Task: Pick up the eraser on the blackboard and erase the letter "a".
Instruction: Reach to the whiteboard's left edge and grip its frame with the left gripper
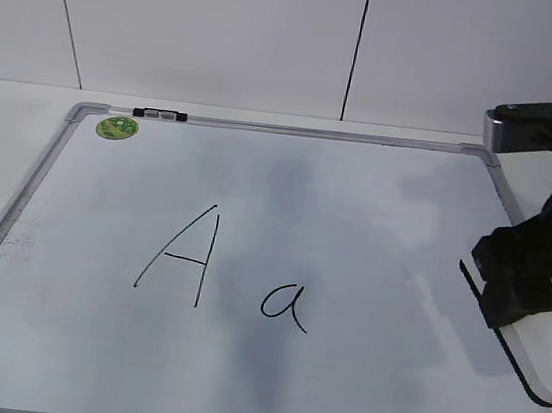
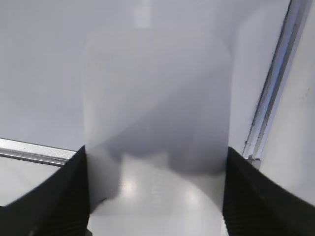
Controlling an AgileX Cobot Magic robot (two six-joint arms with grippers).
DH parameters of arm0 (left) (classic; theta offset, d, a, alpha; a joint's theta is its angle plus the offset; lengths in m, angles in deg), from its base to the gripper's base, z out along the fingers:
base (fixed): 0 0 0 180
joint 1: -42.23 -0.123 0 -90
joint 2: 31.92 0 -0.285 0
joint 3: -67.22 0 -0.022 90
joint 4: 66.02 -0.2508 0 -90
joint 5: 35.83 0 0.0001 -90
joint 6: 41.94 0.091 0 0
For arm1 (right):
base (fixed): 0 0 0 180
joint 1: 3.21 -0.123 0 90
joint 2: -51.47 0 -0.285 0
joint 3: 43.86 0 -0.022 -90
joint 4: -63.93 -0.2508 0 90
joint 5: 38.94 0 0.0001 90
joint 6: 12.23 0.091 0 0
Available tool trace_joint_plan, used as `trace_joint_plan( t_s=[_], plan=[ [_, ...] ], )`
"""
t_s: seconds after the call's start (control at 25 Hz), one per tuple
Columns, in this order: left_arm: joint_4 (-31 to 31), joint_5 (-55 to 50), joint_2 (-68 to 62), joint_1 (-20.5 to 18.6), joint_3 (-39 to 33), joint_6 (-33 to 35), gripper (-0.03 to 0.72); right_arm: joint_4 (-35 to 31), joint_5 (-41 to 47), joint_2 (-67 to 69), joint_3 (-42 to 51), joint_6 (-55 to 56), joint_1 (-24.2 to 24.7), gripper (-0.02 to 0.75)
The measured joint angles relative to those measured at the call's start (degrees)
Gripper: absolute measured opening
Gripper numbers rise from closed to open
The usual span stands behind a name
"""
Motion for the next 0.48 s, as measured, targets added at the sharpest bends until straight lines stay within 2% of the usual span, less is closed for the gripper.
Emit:
trace_joint_plan(
  t_s=[0.32, 0.48],
  plan=[
    [1.09, 1.12, -17.34, 0.00, 7.97, -0.09, 0.341, 0.00, 0.00, 0.00, 0.00, 0.00, 0.00, 0.510],
    [3.78, 1.32, -24.02, 0.00, 10.72, 2.06, 0.341, 0.00, 0.00, 0.00, 0.00, 0.00, 0.00, 0.510]
  ],
)
